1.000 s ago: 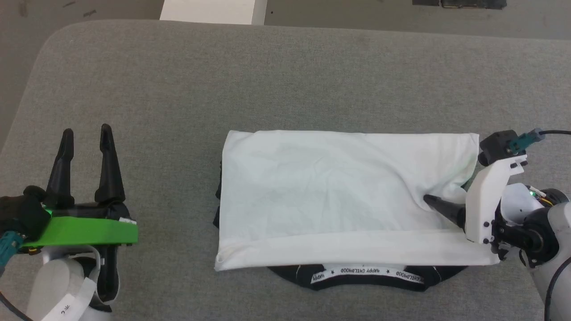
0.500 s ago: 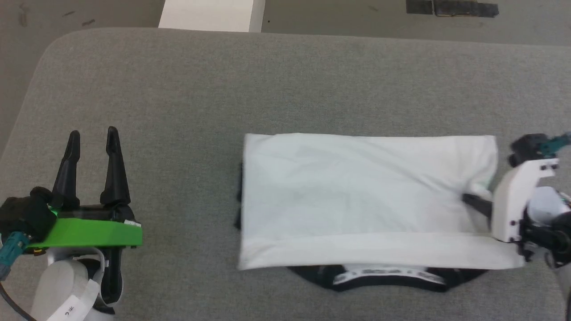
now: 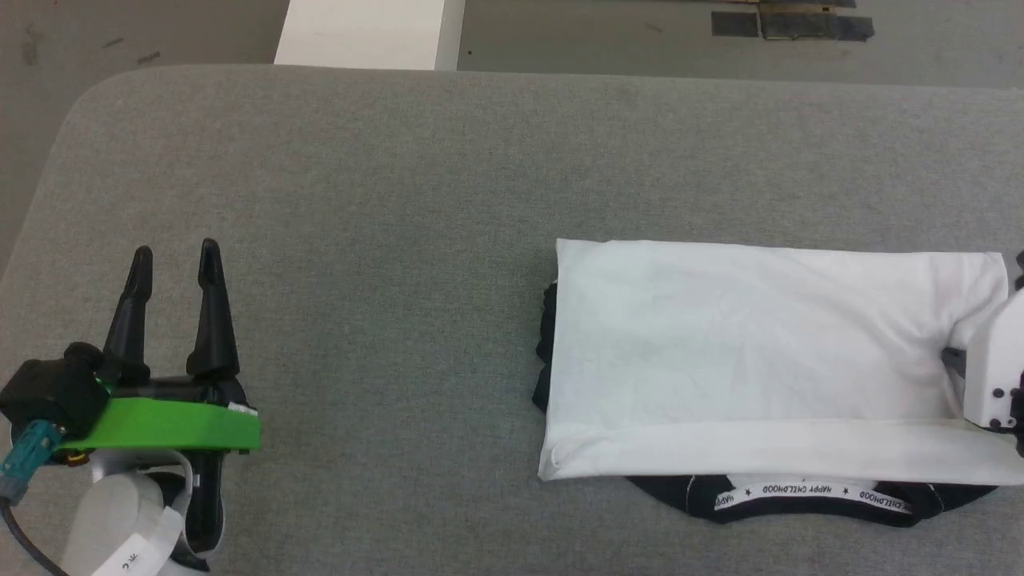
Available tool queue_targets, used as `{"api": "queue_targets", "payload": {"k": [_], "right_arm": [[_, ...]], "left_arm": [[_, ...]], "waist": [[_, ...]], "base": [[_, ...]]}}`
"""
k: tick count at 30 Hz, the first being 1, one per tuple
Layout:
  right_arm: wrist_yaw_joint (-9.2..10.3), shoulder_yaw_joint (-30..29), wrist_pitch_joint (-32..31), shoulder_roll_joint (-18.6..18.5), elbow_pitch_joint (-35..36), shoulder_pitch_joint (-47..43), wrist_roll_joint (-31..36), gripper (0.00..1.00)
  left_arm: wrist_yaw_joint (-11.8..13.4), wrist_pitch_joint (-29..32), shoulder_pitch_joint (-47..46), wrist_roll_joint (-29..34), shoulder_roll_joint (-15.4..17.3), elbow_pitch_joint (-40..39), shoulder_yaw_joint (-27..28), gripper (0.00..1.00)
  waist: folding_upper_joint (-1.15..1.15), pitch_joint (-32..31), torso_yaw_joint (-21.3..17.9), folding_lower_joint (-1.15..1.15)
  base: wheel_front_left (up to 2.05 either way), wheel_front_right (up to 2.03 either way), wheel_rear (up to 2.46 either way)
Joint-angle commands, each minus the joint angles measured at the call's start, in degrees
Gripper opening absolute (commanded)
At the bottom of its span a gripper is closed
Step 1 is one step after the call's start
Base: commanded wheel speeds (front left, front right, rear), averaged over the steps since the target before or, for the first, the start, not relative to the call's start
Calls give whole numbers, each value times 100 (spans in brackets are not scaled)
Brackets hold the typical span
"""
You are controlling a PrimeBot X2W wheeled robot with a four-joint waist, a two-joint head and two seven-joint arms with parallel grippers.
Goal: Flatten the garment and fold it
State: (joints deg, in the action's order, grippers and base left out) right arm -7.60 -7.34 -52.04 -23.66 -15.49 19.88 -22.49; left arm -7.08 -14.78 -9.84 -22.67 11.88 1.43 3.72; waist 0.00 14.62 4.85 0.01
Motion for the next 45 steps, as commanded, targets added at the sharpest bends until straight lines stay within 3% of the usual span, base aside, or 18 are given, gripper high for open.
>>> {"api": "queue_targets", "payload": {"k": [1, 11, 18, 31, 45], "right_arm": [[11, 80, -128, 0, 165, -42, 111, 0], [11, 1174, -1212, -176, 1779, 11, 67, 0], [11, 2027, -1302, 18, 2094, 182, -160, 0], [11, 3233, -370, 1038, 899, 852, -399, 0], [11, 3607, 803, 1751, -1048, 1271, -306, 0]], "left_arm": [[-40, -22, 102, 6, 14, 24, 4, 100], [-40, -22, 267, 23, -44, 119, -5, 100], [-40, -22, 326, 2, -76, 178, -61, 100], [-40, -22, 372, -90, -95, 234, -193, 100], [-41, -22, 299, -172, -97, 292, -277, 100]], "waist": [[0, -65, -24, -1], [0, -421, -116, -1], [0, -585, -81, -1], [0, -500, 215, -1], [0, -285, 378, -1]], "base": [[0, 0, 0], [0, 0, 0], [0, 0, 0], [0, 0, 0], [0, 0, 0]]}}
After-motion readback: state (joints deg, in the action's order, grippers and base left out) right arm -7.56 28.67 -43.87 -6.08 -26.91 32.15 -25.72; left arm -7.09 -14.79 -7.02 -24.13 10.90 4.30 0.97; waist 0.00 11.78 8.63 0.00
